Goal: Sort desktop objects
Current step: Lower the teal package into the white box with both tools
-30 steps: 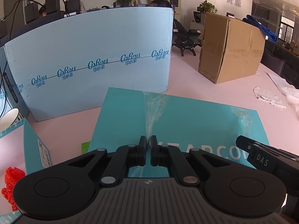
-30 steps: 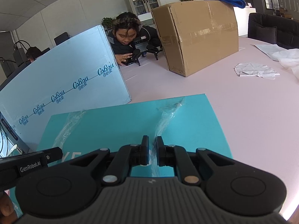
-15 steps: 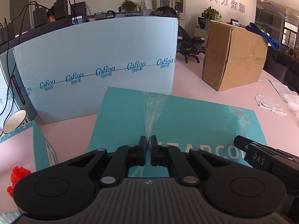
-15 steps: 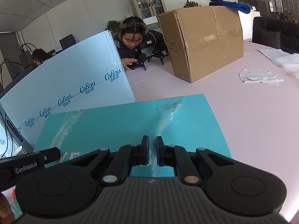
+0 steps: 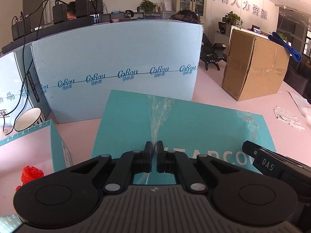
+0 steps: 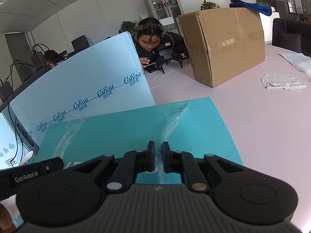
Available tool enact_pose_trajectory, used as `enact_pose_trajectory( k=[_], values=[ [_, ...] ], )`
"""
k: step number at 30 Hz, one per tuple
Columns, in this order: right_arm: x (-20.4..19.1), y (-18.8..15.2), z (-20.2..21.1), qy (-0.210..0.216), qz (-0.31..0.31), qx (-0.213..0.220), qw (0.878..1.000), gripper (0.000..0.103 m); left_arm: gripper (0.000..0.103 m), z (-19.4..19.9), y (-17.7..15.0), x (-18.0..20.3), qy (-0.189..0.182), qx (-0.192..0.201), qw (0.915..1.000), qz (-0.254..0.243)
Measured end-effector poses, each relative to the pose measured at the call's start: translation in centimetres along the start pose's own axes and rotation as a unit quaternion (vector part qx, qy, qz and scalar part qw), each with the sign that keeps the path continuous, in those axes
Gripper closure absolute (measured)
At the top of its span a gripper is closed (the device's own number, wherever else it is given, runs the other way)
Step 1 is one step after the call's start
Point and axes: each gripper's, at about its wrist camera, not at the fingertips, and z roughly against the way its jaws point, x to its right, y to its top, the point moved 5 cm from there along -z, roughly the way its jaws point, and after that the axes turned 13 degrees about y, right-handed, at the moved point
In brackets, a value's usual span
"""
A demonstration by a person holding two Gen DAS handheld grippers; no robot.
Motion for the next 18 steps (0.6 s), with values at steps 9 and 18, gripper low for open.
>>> enact_pose_trajectory(
  k=[9, 18],
  values=[
    [-1.5, 0.2, -0.7, 0.020, 0.009, -0.002, 1.000, 0.091, 0.101, 0.4, 0.6, -1.7, 0.015, 0.002, 0.9997, 0.020],
    [-2.9, 0.4, -1.4, 0.039, 0.016, -0.005, 0.999, 0.091, 0.101, 0.6, 1.0, -3.4, 0.031, 0.006, 0.9988, 0.036]
  ],
)
